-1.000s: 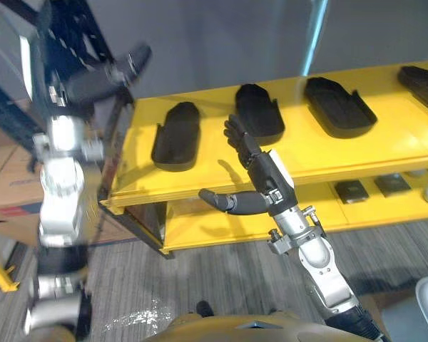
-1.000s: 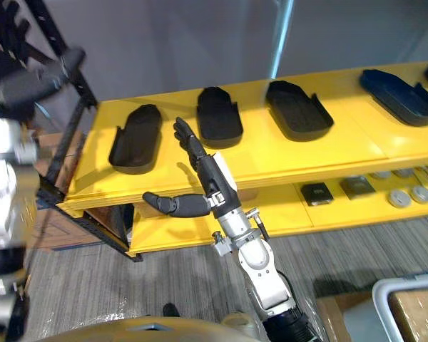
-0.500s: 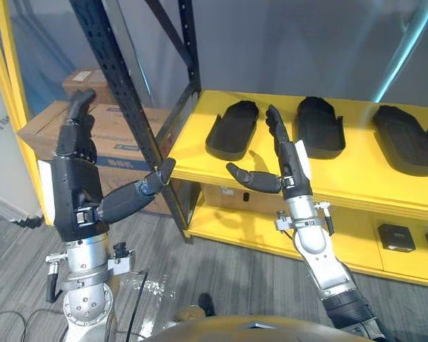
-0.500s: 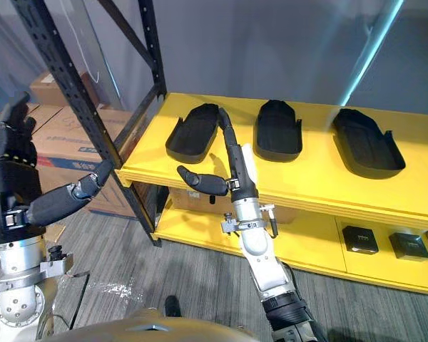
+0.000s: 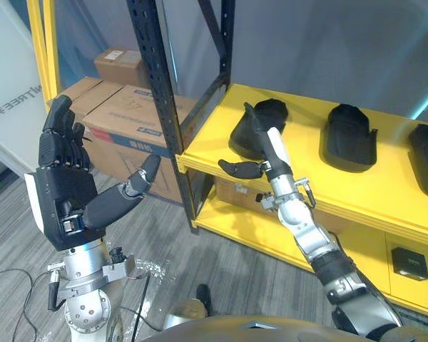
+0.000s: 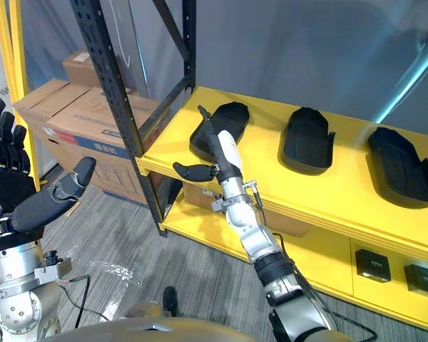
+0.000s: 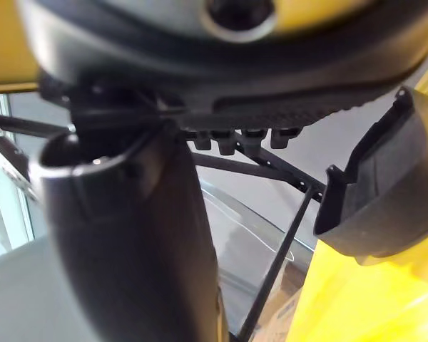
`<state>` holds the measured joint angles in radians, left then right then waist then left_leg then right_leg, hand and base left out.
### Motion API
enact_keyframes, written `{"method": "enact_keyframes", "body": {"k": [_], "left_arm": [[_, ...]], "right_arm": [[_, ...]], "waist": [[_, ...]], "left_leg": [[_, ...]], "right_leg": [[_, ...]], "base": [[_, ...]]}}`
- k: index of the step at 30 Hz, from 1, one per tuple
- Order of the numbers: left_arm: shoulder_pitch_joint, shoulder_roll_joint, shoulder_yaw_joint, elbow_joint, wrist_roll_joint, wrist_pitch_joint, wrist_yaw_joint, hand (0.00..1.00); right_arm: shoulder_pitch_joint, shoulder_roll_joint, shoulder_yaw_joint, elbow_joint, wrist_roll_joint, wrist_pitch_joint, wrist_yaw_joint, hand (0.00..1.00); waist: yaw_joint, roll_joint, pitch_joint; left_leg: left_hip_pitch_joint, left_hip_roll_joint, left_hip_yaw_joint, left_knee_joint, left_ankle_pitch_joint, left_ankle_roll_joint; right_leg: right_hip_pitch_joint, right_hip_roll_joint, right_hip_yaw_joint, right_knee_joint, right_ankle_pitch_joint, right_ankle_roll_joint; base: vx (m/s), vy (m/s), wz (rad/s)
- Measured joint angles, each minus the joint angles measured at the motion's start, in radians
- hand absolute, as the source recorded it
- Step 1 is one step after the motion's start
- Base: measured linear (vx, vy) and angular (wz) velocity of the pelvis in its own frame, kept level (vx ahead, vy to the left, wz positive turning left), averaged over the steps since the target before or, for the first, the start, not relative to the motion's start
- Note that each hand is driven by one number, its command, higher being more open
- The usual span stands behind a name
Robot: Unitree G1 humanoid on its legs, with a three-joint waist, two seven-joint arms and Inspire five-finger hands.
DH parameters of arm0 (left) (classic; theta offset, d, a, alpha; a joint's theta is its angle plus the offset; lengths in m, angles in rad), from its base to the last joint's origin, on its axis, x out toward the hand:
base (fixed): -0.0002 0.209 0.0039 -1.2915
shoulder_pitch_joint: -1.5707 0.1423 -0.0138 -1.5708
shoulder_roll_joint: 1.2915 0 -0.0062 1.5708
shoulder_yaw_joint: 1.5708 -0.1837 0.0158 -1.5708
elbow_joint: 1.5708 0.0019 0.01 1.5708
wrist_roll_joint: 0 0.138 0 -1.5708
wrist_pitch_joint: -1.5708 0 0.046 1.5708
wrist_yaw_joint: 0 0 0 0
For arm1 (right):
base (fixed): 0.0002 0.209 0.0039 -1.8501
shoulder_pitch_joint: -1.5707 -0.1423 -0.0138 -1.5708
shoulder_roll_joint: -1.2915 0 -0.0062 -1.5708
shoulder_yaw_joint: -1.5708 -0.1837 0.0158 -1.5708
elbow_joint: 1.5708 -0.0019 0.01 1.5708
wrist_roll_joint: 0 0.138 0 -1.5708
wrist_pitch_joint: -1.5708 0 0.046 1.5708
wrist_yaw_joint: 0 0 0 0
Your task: Walk over and take three plastic housings, then place them on the shelf
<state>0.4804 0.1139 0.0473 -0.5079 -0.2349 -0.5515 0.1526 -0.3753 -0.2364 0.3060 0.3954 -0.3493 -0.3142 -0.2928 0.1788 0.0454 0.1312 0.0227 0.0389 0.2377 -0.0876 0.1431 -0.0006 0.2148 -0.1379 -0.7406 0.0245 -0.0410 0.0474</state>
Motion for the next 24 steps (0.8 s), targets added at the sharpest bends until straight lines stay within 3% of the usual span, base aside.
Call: {"method": "enact_keyframes", "body": {"k": [5,9,24], "left_arm": [[-0.002,0.0,-0.051,0.056,-0.102,0.084,-0.075,1.0],[-0.006,0.001,-0.1,0.08,-0.105,0.119,-0.078,1.0],[-0.022,0.003,-0.155,0.109,-0.119,0.162,-0.055,1.0]], "right_arm": [[-0.055,0.002,0.002,0.046,-0.015,0.035,-0.012,1.0],[-0.083,0.002,0.002,0.082,-0.04,0.051,-0.046,1.0],[-0.16,-0.037,0.007,0.204,-0.162,0.172,-0.137,1.0]], "waist": [[0.007,-0.005,0.028],[0.006,-0.005,0.034],[0.007,0.007,0.058]], "left_leg": [[0.001,0.002,-0.001,0.0,0.001,-0.001],[-0.01,0.003,0.001,0.0,0.003,-0.001],[-0.003,0.004,0.0,0.0,0.004,0.0]], "right_leg": [[-0.005,-0.005,-0.001,0.022,-0.015,0.0],[-0.02,-0.006,0.002,0.029,-0.017,-0.001],[-0.025,-0.018,0.002,0.072,-0.038,-0.003]], "base": [[0.0,0.003,0.01],[0.0,0.0,0.0],[0.01,0.001,0.0]]}}
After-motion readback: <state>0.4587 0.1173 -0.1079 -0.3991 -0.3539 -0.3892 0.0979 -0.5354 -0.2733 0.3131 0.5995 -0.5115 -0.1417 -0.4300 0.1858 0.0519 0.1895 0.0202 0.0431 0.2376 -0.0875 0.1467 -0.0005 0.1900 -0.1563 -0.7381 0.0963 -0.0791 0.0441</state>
